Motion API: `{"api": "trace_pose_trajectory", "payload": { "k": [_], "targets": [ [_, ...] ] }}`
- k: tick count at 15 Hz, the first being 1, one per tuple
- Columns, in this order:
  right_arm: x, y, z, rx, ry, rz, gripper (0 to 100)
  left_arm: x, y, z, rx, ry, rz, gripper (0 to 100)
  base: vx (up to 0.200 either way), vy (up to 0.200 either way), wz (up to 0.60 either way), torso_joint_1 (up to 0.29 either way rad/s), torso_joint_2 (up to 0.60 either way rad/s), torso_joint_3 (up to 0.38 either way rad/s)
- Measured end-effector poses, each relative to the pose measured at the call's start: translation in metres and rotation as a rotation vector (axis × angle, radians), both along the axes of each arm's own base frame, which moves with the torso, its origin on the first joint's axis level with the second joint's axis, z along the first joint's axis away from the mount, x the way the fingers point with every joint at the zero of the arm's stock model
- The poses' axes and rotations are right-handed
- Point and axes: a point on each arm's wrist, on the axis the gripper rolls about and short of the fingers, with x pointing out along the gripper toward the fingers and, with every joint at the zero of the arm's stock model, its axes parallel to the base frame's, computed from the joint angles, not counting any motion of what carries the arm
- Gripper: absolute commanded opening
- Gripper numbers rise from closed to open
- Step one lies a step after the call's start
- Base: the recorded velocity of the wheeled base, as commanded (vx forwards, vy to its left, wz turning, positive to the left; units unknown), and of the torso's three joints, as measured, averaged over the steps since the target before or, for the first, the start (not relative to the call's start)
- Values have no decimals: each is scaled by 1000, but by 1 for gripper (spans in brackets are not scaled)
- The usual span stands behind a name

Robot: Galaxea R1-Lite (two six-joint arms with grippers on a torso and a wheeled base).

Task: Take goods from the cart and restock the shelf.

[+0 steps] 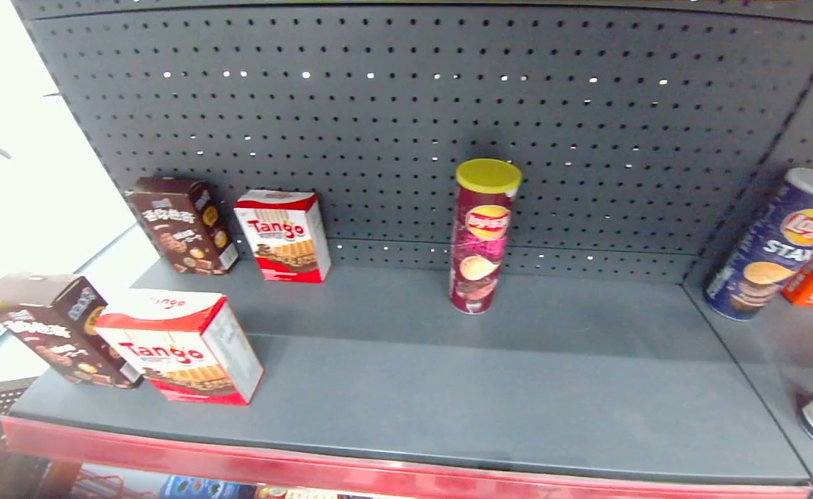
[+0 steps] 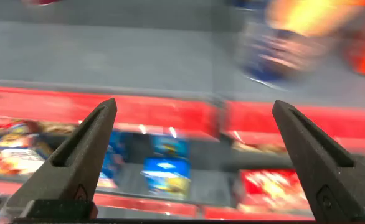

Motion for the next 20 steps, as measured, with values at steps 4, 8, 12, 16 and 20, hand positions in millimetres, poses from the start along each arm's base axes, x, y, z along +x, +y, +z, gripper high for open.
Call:
{"api": "trace_pose_trajectory", "payload": {
  "k": [4, 8, 12, 16, 20],
  "targets": [
    [0, 0, 0, 0, -1, 0, 100, 0, 0, 0, 0, -1, 0, 100, 0, 0, 600, 2, -1, 2],
    [0, 0, 0, 0, 1, -1, 100, 0, 0, 0, 1, -1, 0, 100, 0, 0, 150, 1, 1, 2],
    [0, 0, 0, 0, 0, 0, 100, 0, 0, 0, 2, -1, -5, 100, 0, 0, 0, 0, 0, 0],
    [0, 0, 0, 0, 0, 0, 100, 0, 0, 0, 3, -1, -6, 100, 0, 0, 0, 0, 0, 0],
    [0, 0, 0, 0, 0, 0, 100, 0, 0, 0, 3, -1, -13, 100, 0, 0, 0, 0, 0, 0]
  ]
}}
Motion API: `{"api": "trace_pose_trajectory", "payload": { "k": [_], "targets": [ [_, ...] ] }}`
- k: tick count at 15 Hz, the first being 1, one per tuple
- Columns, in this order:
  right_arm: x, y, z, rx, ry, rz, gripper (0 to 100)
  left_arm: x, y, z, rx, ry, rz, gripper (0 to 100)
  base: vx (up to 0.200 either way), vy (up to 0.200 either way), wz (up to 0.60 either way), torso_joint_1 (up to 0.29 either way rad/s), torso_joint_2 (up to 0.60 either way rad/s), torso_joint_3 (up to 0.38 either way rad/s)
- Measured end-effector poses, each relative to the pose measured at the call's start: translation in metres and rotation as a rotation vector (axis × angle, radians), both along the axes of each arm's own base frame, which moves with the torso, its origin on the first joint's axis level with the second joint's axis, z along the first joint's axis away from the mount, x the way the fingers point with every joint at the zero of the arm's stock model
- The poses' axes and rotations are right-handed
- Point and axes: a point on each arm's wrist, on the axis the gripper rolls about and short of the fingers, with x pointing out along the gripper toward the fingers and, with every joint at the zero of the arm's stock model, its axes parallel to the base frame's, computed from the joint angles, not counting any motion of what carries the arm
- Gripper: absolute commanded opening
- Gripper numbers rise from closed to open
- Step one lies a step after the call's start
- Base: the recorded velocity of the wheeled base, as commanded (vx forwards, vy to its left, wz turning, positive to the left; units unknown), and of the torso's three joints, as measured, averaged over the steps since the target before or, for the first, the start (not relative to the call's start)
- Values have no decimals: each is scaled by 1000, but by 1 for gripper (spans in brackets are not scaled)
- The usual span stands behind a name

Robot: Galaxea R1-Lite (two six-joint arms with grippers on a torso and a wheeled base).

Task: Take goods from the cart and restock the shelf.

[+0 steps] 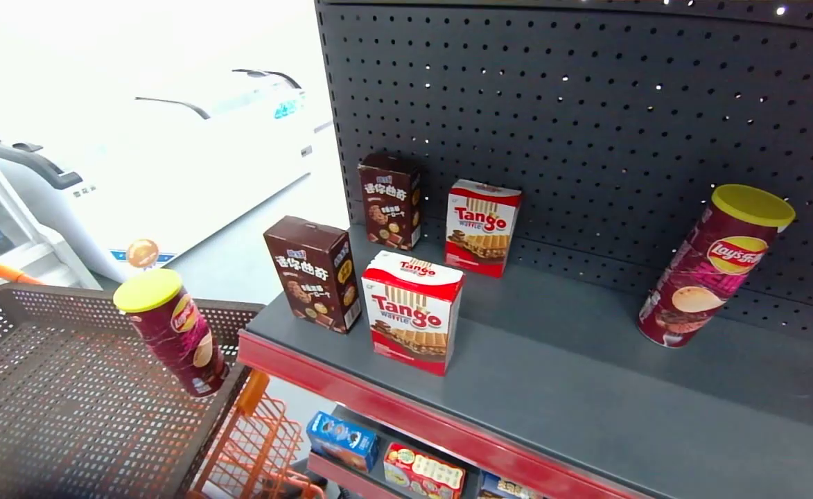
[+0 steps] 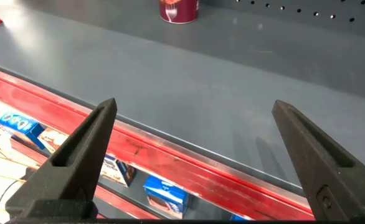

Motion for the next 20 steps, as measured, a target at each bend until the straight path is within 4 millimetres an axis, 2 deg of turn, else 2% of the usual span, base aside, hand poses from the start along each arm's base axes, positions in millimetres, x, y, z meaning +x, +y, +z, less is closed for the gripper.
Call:
{"api": "trace_pose_trajectory", "payload": {
  "k": [3, 6, 8, 10, 12, 15, 20],
  "targets": [
    [0, 0, 0, 0, 0, 0, 100, -1, 1, 6, 10, -15, 30, 100, 0, 0, 0, 0, 0, 0],
    [0, 0, 0, 0, 0, 0, 100, 0, 1, 41, 32, -7, 33, 100, 0, 0, 0, 0, 0, 0],
    [0, 0, 0, 0, 0, 0, 100, 13, 0, 67, 41, 53, 25, 100, 0, 0, 0, 0, 0, 0],
    [0, 0, 0, 0, 0, -1, 100, 34, 0, 88, 43, 130, 35, 100, 0, 0, 0, 0, 0, 0],
    [0, 0, 0, 0, -1, 0, 100, 61, 4, 98, 47, 214, 62, 100, 0, 0, 0, 0, 0, 0],
    [0, 0, 0, 0, 0, -1, 100, 105, 16, 100, 54, 288, 85, 100, 0, 0, 0, 0, 0, 0],
    [0, 0, 0, 0, 0, 0, 100, 174, 31, 89, 70, 222, 72, 100, 0, 0, 0, 0, 0, 0]
  ]
}}
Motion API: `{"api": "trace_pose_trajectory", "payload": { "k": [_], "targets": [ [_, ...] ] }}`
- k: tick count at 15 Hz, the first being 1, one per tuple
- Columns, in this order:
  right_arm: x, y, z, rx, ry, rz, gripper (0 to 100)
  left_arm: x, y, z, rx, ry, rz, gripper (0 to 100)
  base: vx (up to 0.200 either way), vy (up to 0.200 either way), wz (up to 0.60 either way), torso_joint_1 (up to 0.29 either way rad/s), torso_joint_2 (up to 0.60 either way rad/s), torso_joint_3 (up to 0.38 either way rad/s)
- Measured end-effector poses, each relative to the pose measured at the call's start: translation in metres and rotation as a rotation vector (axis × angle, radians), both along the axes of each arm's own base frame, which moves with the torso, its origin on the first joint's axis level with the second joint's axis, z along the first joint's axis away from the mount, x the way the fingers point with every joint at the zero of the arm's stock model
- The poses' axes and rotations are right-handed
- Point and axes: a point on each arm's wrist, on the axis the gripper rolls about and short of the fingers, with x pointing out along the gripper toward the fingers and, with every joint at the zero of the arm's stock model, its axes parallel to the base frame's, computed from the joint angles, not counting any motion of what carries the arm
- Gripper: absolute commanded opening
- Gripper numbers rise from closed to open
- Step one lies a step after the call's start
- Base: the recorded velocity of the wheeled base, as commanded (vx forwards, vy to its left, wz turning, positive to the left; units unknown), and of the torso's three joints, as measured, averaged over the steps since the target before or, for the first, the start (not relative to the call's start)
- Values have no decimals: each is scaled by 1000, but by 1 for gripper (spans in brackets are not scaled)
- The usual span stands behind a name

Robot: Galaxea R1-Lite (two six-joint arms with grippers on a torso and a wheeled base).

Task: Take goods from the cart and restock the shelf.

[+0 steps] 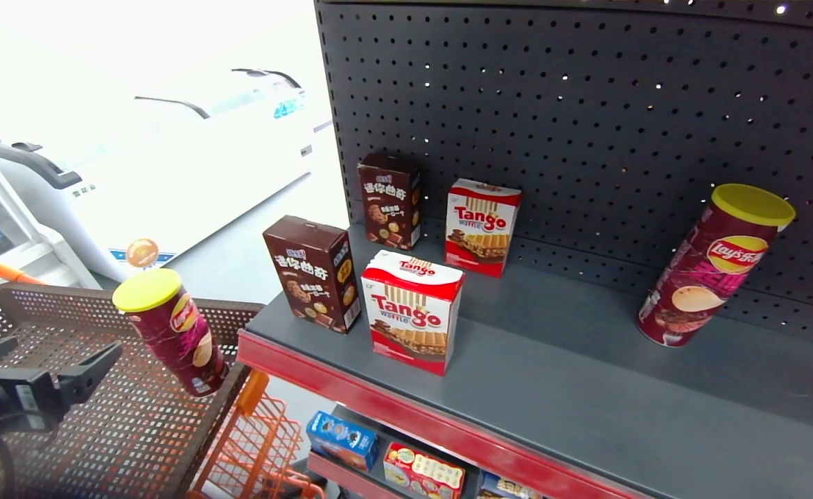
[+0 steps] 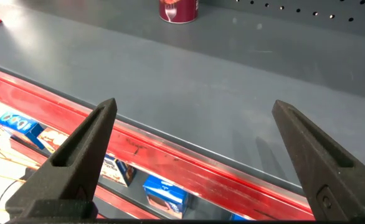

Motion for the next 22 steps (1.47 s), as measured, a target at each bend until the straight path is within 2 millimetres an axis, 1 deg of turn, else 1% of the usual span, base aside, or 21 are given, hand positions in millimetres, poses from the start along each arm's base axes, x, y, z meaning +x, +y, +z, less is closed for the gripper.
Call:
{"api": "trace_pose_trajectory", "payload": {
  "k": [1, 3, 5, 8, 13, 17, 18, 22],
  "targets": [
    [0, 0, 0, 0, 0, -1, 100, 12, 0, -6, 5, -20, -16, 100, 0, 0, 0, 0, 0, 0],
    [0, 0, 0, 0, 0, 0, 100, 29, -1, -18, 7, -35, -41, 100, 0, 0, 0, 0, 0, 0],
    [0, 0, 0, 0, 0, -1, 100, 43, -3, -32, -11, -29, -62, 100, 0, 0, 0, 0, 0, 0],
    [0, 0, 0, 0, 0, 0, 100, 62, -3, -47, -39, -36, -68, 100, 0, 0, 0, 0, 0, 0],
    [0, 0, 0, 0, 0, -1, 100, 85, 0, -68, -48, -14, -69, 100, 0, 0, 0, 0, 0, 0],
    [0, 0, 0, 0, 0, 0, 100, 100, 3, -74, -45, -29, -68, 100, 0, 0, 0, 0, 0, 0],
    [0, 0, 0, 0, 0, 0, 100, 103, 3, -74, -43, -37, -68, 0, 0, 0, 0, 0, 0, 0],
    [0, 0, 0, 0, 0, 0, 100, 108, 4, -77, -34, -35, -70, 0, 0, 0, 0, 0, 0, 0]
  ]
}}
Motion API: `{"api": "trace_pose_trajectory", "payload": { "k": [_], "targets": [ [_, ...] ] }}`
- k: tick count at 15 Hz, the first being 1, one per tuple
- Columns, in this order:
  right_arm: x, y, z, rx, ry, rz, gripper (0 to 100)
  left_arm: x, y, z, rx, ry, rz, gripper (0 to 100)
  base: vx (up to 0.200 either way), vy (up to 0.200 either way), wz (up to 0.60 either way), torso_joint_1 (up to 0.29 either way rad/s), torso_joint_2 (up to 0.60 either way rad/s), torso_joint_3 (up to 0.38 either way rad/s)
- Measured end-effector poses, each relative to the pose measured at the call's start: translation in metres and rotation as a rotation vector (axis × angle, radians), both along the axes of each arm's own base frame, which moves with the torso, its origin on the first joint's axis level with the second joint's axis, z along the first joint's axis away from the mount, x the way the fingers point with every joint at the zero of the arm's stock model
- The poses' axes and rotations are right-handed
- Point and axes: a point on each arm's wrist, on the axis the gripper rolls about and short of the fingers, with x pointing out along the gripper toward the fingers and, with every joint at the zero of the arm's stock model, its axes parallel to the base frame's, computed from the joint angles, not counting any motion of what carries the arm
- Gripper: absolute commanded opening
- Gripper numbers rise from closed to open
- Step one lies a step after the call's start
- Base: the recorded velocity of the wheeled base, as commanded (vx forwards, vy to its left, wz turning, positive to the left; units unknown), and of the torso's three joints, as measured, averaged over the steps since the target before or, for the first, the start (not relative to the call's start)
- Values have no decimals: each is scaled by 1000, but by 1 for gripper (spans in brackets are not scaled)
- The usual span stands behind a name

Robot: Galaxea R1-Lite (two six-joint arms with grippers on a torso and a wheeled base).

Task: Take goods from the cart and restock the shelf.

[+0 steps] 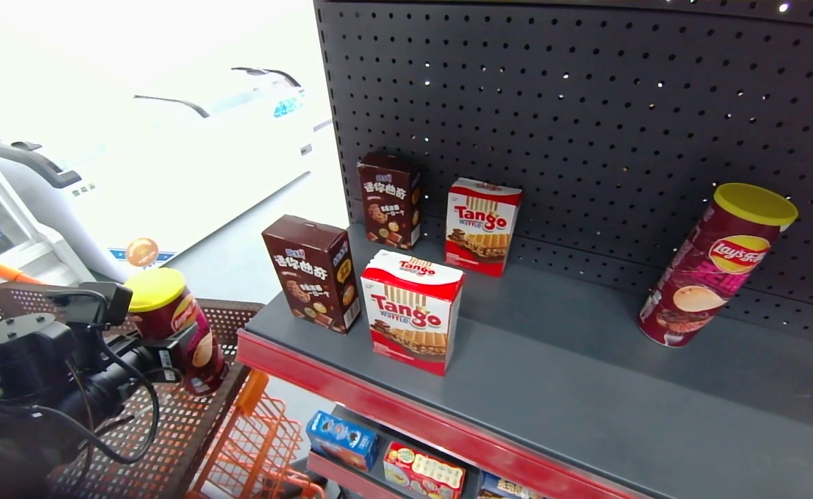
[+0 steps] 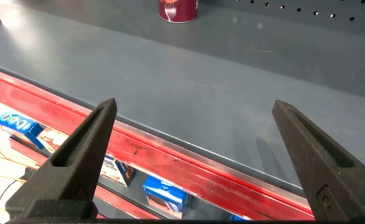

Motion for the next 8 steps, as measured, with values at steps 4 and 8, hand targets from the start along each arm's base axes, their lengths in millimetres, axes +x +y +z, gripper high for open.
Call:
{"api": "trace_pose_trajectory", "payload": {
  "k": [4, 8],
  "targets": [
    [0, 0, 0, 0, 0, 0, 100, 2, 0, 1, 43, 0, -8, 0, 0, 0, 0, 0, 0, 0],
    [0, 0, 0, 0, 0, 1, 100, 3, 1, 22, 62, -66, -11, 0, 0, 0, 0, 0, 0, 0]
  ]
}}
